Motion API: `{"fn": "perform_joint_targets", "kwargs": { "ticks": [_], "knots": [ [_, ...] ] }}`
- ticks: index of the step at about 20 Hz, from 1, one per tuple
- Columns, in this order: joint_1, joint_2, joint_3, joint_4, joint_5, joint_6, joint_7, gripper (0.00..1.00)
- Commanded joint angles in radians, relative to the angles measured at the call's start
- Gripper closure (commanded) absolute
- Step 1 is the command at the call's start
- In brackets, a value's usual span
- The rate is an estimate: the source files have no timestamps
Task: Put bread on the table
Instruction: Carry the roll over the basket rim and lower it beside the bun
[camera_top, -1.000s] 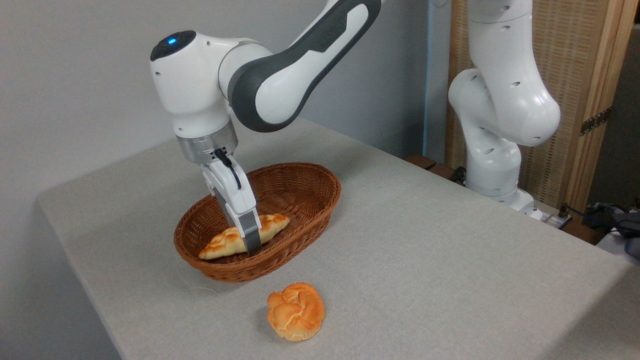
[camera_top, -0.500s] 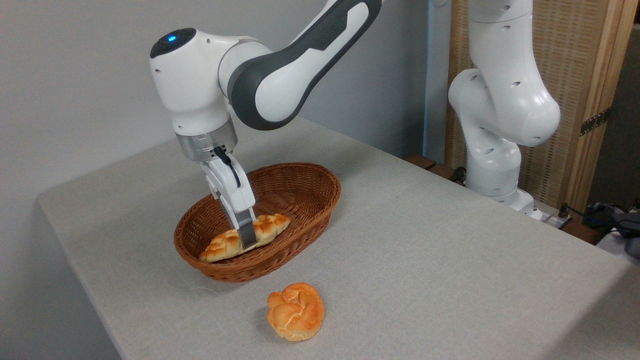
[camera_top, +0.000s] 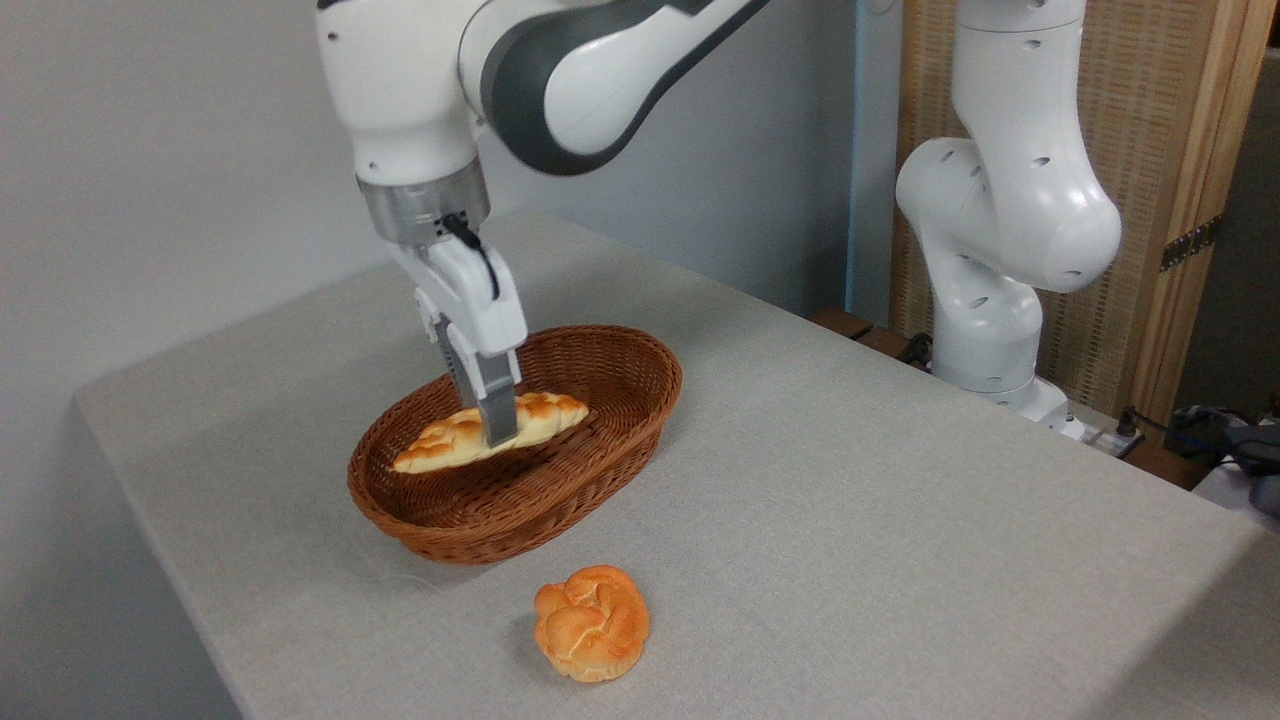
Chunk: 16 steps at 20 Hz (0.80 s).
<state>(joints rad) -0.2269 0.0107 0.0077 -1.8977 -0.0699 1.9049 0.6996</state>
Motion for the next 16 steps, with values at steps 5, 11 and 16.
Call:
{"fn": "perform_joint_targets", "kwargs": {
  "ticks": [5,11,16],
  "knots": [
    [0.009,-0.103,0.169,-0.003,-0.004,-0.115,0.020,0.52],
    [0.012,-0.101,0.262,-0.007,0.016,-0.181,0.187,0.52],
    [0.014,-0.097,0.288,-0.046,0.056,-0.181,0.316,0.51]
  ]
}}
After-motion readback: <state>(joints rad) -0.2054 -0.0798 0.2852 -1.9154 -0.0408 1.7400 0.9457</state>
